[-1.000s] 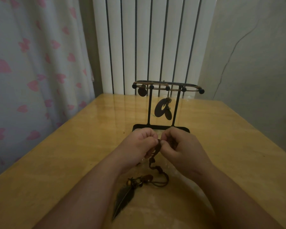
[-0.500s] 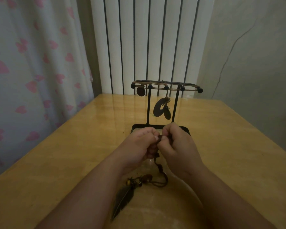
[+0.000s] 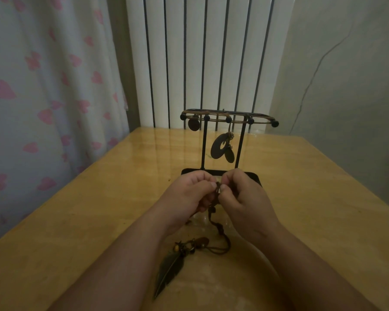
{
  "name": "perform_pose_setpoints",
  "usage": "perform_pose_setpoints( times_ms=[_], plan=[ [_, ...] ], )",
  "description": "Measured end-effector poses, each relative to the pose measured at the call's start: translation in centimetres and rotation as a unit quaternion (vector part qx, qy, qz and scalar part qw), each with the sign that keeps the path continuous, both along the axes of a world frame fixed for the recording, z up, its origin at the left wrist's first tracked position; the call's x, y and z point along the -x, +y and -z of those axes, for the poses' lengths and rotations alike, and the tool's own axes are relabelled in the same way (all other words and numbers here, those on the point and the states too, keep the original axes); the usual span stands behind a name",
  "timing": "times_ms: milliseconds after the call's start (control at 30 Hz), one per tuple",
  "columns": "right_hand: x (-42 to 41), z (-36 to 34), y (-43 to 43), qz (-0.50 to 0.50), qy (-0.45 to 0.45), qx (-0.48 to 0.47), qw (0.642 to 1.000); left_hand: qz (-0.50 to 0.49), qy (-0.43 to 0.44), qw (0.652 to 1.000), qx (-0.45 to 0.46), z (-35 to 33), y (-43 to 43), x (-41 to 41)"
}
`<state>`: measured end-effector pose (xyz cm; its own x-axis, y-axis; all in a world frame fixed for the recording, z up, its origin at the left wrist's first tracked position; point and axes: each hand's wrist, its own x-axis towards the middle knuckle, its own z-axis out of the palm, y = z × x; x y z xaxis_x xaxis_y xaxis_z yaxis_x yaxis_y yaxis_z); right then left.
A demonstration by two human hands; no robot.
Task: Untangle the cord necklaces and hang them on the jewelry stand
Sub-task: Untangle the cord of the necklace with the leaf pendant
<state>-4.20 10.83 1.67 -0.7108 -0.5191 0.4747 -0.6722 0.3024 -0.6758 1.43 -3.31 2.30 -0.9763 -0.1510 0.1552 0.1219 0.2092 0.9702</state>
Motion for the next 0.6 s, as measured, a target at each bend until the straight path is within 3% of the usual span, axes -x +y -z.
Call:
perform_pose_setpoints(
  times_ms=[300, 500, 600],
  plan=[
    [0.09, -0.05, 0.34, 0.008, 0.026, 0.006, 1.000, -0.002, -0.004, 1.000, 0.015, -0.12, 0.23, -0.14],
    [0.25, -0.48, 0.47, 0.026, 0.073, -0.070, 0.995, -0.004, -0.007, 0.999, 0.032, -0.08, 0.26, -0.11],
    [0.16, -0.55, 0.46, 0.016, 0.068, -0.048, 0.996, 0.002, -0.007, 1.000, 0.021, 0.01, 0.22, -0.05]
  ],
)
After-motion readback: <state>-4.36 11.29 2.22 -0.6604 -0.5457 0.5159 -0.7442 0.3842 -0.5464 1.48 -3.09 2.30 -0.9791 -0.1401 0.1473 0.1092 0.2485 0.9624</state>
